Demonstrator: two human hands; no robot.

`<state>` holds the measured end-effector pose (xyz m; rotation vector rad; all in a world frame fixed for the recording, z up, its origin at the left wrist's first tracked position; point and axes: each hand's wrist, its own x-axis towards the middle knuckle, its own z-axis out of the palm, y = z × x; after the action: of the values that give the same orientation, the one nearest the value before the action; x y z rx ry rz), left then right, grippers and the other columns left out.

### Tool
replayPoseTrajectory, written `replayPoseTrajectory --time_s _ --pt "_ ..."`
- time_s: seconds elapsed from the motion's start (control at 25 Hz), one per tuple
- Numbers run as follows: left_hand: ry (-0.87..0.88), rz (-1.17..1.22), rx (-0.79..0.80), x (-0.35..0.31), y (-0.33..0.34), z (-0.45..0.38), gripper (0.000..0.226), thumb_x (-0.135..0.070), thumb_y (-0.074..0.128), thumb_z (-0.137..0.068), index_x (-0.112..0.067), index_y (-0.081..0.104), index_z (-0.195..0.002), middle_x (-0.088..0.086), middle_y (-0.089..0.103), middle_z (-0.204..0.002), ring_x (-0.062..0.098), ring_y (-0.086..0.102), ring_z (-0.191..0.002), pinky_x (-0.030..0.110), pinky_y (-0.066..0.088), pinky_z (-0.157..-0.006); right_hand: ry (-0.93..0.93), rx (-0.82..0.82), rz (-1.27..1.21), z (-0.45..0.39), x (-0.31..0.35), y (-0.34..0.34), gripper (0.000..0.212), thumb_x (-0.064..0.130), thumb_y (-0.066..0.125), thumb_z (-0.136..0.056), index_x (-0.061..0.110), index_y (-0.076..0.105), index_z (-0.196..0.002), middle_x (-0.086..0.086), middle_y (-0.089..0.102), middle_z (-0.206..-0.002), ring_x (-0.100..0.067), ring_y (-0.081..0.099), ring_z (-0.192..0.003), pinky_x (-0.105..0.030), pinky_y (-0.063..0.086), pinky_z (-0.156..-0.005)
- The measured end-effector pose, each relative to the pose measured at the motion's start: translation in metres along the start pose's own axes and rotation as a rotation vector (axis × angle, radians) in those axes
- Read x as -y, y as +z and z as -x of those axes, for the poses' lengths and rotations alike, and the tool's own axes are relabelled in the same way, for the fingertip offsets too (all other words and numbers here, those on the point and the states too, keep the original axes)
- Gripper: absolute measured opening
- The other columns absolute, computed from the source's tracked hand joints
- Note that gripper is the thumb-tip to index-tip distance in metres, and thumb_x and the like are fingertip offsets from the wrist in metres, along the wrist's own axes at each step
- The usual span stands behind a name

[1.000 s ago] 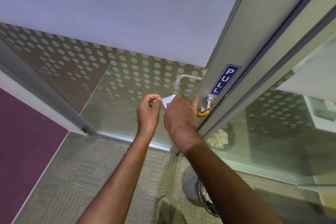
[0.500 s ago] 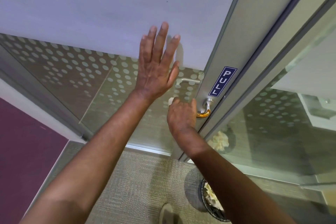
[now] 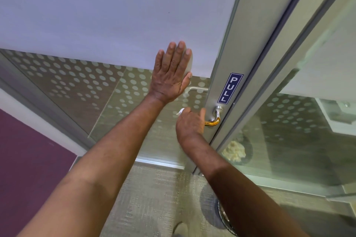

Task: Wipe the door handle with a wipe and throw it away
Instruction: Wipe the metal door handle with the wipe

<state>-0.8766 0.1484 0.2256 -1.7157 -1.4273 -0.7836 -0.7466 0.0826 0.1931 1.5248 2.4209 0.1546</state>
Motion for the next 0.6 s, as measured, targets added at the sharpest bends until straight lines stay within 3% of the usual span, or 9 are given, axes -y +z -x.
replayPoseTrajectory --time_s 0.08,0.24,0.32,0.44,0.52,0.6 --pt "-0.001 0.008 -0.01 0.0 0.001 -0.001 0.072 -0.043 0.027 -0.11 -0.014 -0.009 -0.165 0.007 -0.022 -0.172 0.023 -0.023 -0.159 0.044 -0.014 -0.13 0.037 0.035 -0.097 -0.01 -0.002 0.0 0.035 0.017 0.041 -0.102 0.02 0.063 -0.128 -0.001 0.064 -0.116 -0.021 0.066 -0.106 -0.051 0.014 -0.118" --pt "0.028 -0.001 -0.015 0.003 0.003 0.004 0.065 -0.041 0.035 -0.107 -0.011 0.016 -0.162 0.018 0.029 -0.164 0.024 -0.019 -0.16 0.046 -0.008 -0.13 0.141 -0.088 -0.211 -0.007 0.001 0.0 0.044 0.033 0.028 -0.11 0.012 0.065 -0.118 -0.004 0.071 -0.108 -0.025 0.067 -0.105 -0.049 0.015 -0.114" --pt "0.041 0.007 -0.034 0.004 0.004 0.004 0.068 -0.041 0.038 -0.107 -0.012 0.014 -0.163 0.016 0.022 -0.168 0.024 -0.018 -0.16 0.046 -0.008 -0.13 0.127 -0.188 -0.2 0.009 0.002 0.012 0.031 0.02 0.036 -0.105 0.011 0.059 -0.123 -0.007 0.069 -0.105 -0.029 0.064 -0.103 -0.051 0.014 -0.111" --pt "0.051 0.011 -0.044 0.005 0.004 0.005 0.077 -0.041 0.039 -0.106 -0.014 -0.002 -0.166 0.007 -0.016 -0.174 0.024 -0.019 -0.16 0.046 -0.011 -0.131 0.068 -0.371 -0.206 0.031 -0.001 0.035 0.051 0.002 0.043 -0.094 0.001 0.045 -0.144 -0.01 0.063 -0.108 -0.03 0.06 -0.105 -0.054 0.023 -0.123" --pt "0.055 0.023 -0.05 0.004 0.005 0.004 0.078 -0.041 0.039 -0.106 -0.014 -0.004 -0.165 0.005 -0.021 -0.172 0.025 -0.018 -0.16 0.046 -0.011 -0.131 0.047 -0.407 -0.165 0.035 -0.008 0.045 0.061 -0.002 0.047 -0.091 -0.001 0.036 -0.151 -0.012 0.059 -0.111 -0.029 0.059 -0.106 -0.054 0.018 -0.126" --pt "0.051 0.036 -0.065 0.004 0.007 0.004 0.078 -0.042 0.039 -0.105 -0.014 -0.003 -0.165 0.006 -0.019 -0.173 0.025 -0.016 -0.161 0.047 -0.01 -0.131 0.059 -0.383 -0.14 0.033 -0.008 0.042 0.05 -0.001 0.048 -0.093 0.001 0.045 -0.143 -0.01 0.059 -0.104 -0.028 0.06 -0.101 -0.054 0.016 -0.127"
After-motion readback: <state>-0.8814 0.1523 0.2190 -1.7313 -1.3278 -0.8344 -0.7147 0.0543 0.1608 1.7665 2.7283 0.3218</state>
